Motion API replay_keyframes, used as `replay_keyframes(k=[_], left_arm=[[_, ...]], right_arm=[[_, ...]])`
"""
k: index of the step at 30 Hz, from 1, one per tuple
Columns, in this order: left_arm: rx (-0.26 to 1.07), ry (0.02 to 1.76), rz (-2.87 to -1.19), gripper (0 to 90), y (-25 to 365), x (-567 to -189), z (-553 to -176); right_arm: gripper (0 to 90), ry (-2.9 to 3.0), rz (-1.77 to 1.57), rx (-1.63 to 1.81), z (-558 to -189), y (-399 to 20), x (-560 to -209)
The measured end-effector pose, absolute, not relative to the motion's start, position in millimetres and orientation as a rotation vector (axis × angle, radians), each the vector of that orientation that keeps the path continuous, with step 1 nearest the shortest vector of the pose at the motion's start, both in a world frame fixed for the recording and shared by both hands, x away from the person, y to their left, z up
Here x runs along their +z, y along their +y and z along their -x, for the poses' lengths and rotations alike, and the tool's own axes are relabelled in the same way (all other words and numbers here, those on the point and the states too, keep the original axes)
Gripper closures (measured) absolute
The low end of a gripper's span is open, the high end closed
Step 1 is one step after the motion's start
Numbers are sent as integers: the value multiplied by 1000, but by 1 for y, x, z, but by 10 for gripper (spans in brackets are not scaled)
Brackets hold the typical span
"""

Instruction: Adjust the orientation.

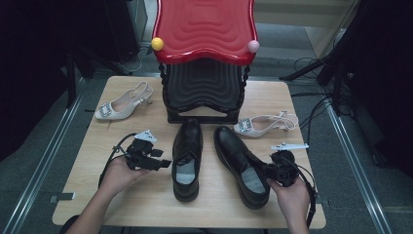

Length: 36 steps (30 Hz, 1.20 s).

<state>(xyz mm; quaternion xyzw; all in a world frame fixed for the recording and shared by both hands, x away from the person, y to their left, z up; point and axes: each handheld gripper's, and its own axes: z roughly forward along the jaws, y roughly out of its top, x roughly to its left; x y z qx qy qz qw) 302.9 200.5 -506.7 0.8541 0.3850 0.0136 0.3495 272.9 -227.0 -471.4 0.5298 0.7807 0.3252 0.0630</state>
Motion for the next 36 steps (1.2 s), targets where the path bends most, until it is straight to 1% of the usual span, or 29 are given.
replay_keyframes(k=[8, 17, 19, 21, 23, 28, 30, 31, 34, 35, 36], left_arm=[[44, 1001, -2207, 405, 203, -507, -298], [47, 1007, -2205, 406, 205, -508, -293], [46, 1003, -2208, 406, 205, -508, -293], [46, 997, -2210, 407, 204, -508, -293], [47, 997, -2210, 407, 203, -508, -293], [41, 999, -2206, 409, 204, -509, -294], [39, 1000, -2204, 410, 204, -509, -294], [39, 1000, -2204, 410, 204, -509, -294], [40, 999, -2207, 412, 203, -509, -294], [38, 997, -2209, 413, 203, -509, -294], [38, 996, -2209, 415, 202, -509, -294]], right_arm=[[862, 2373, -1590, 945, -295, -202, -472], [810, 2372, -1617, 928, -304, -183, -484], [787, 2379, -1614, 935, -304, -182, -486], [742, 2401, -1603, 949, -302, -182, -488], [723, 2411, -1580, 961, -302, -183, -488], [648, 2416, -1530, 1015, -294, -193, -478], [668, 2411, -1530, 1076, -288, -201, -469], [708, 2412, -1515, 1095, -284, -205, -465], [788, 2402, -1481, 1145, -274, -216, -455], [824, 2394, -1465, 1145, -272, -220, -453], [889, 2391, -1464, 1110, -272, -223, -454]])
